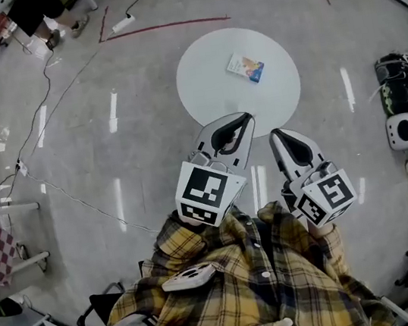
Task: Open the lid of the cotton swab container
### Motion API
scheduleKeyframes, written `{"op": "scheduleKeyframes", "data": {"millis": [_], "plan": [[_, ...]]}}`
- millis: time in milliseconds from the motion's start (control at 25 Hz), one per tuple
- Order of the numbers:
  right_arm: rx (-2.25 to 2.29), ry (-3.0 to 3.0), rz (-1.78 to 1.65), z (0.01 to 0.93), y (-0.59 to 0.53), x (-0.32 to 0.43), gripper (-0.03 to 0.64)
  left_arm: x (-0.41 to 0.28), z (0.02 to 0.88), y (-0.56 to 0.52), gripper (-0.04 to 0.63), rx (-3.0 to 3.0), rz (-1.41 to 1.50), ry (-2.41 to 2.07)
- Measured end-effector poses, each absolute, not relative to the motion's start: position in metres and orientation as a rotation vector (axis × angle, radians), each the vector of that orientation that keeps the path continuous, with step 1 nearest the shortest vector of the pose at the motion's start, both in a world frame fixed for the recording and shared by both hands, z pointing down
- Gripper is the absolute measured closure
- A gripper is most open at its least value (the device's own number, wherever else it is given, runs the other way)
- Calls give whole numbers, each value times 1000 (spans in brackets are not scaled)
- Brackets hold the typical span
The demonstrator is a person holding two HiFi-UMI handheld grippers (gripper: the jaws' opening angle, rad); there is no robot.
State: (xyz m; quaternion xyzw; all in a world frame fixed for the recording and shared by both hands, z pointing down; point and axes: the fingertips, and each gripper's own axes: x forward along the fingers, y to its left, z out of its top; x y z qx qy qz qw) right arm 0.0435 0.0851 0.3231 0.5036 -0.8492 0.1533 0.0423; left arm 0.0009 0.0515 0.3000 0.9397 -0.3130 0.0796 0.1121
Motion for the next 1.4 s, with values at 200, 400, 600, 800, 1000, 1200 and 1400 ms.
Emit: {"op": "scheduleKeyframes", "data": {"millis": [200, 400, 600, 800, 1000, 1200, 1400], "plan": [[1597, -2540, 519, 331, 32, 42, 601, -6, 309, -4, 568, 2748, 268, -862], [1672, -2485, 559, 338, 2, 47, 601, -5, 321, -35, 568, 2748, 306, -789], [1708, -2446, 585, 343, -10, 58, 601, 9, 331, -47, 568, 2742, 325, -733], [1692, -2455, 584, 343, -21, 72, 601, 21, 333, -59, 568, 2737, 328, -760], [1635, -2494, 570, 339, -35, 77, 601, 28, 327, -72, 568, 2740, 324, -806], [1617, -2506, 577, 339, -45, 83, 601, 33, 332, -82, 568, 2727, 343, -829], [1603, -2495, 608, 348, -48, 91, 601, 40, 341, -84, 568, 2710, 369, -818]]}}
